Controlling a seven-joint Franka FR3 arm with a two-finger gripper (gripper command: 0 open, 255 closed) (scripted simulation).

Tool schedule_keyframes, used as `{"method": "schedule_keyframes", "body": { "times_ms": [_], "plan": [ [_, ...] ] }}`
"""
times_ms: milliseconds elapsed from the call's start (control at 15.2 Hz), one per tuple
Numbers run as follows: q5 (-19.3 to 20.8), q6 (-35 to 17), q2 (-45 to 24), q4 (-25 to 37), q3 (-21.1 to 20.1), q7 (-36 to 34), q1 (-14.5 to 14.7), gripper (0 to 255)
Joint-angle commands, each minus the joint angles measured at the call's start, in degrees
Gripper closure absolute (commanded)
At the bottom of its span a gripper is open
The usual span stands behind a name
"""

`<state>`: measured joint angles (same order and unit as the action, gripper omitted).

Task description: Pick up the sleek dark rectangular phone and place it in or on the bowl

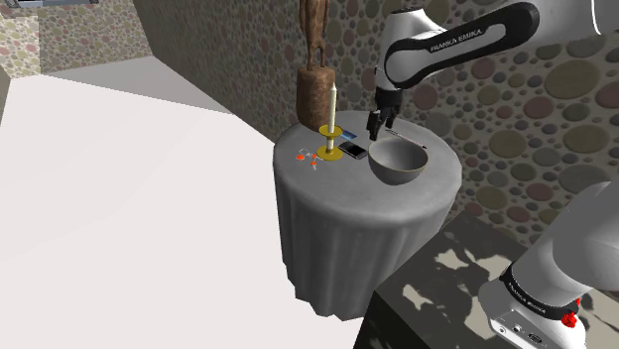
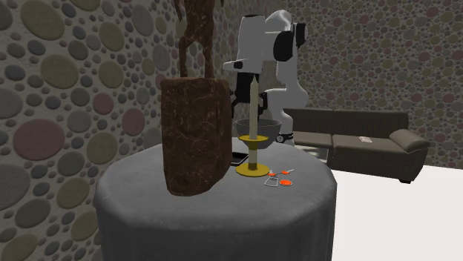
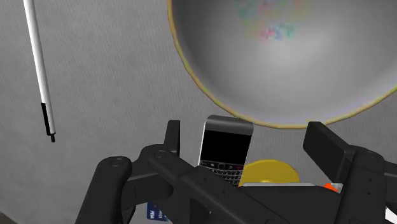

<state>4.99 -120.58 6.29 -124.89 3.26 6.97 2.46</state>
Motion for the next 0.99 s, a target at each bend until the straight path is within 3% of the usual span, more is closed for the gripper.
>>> {"method": "schedule_keyframes", "body": {
  "times_ms": [0,462,924],
  "plan": [
    [-0.46,-1.82,-4.12,2.38,-0.14,0.45,0.27,0],
    [-2.03,-6.17,-18.53,12.49,-0.62,2.67,0.43,0],
    [-2.04,-10.83,-21.48,10.79,-0.55,2.68,0.26,0]
  ]
}}
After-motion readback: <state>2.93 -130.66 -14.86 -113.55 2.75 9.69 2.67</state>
